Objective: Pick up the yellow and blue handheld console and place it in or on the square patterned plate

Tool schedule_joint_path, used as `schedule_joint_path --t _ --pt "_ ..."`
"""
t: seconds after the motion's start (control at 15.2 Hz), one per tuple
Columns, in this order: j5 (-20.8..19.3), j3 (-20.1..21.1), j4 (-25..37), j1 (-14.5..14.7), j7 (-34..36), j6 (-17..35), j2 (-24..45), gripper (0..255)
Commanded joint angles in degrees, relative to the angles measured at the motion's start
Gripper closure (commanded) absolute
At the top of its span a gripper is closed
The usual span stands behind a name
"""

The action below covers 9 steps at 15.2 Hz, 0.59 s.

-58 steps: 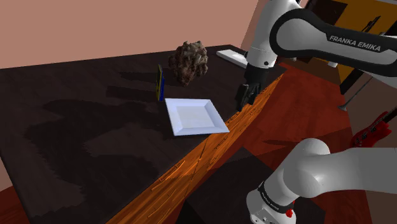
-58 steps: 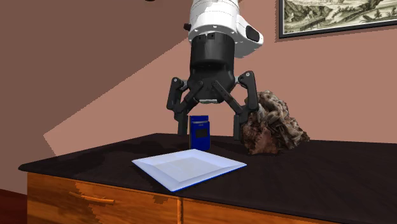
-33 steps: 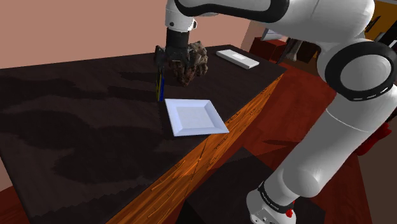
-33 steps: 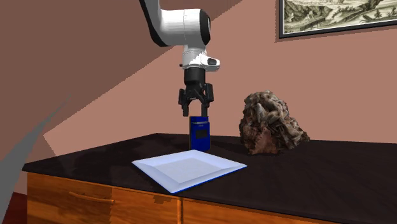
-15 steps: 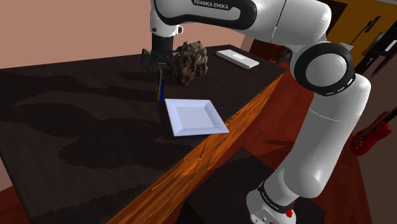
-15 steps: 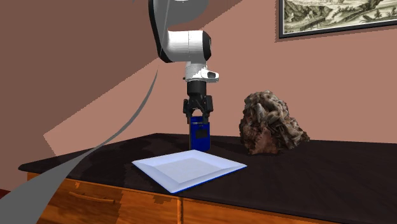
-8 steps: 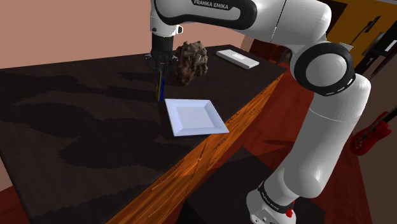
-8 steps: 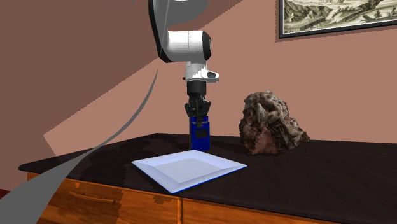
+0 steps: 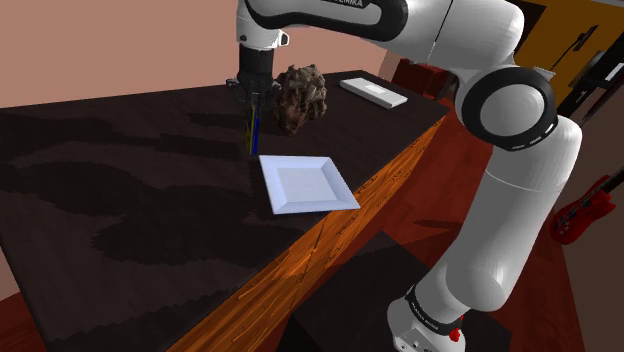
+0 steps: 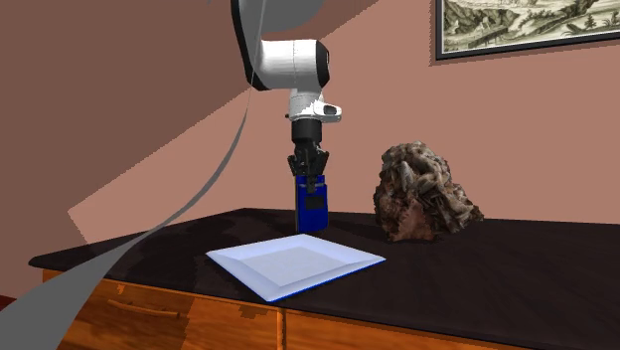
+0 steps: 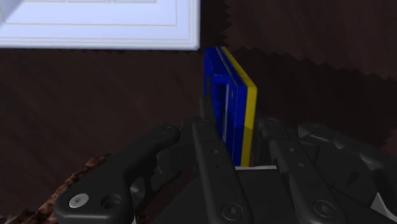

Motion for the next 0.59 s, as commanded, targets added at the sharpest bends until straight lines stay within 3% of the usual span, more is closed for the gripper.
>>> schedule_joint_path --t 0.0,0.53 --pt "-0.17 -0.01 2.25 0.14 -0.08 -1.69 0.57 255" --pt "-0.97 0.12 12.08 1.16 0.02 -9.14 3.04 255"
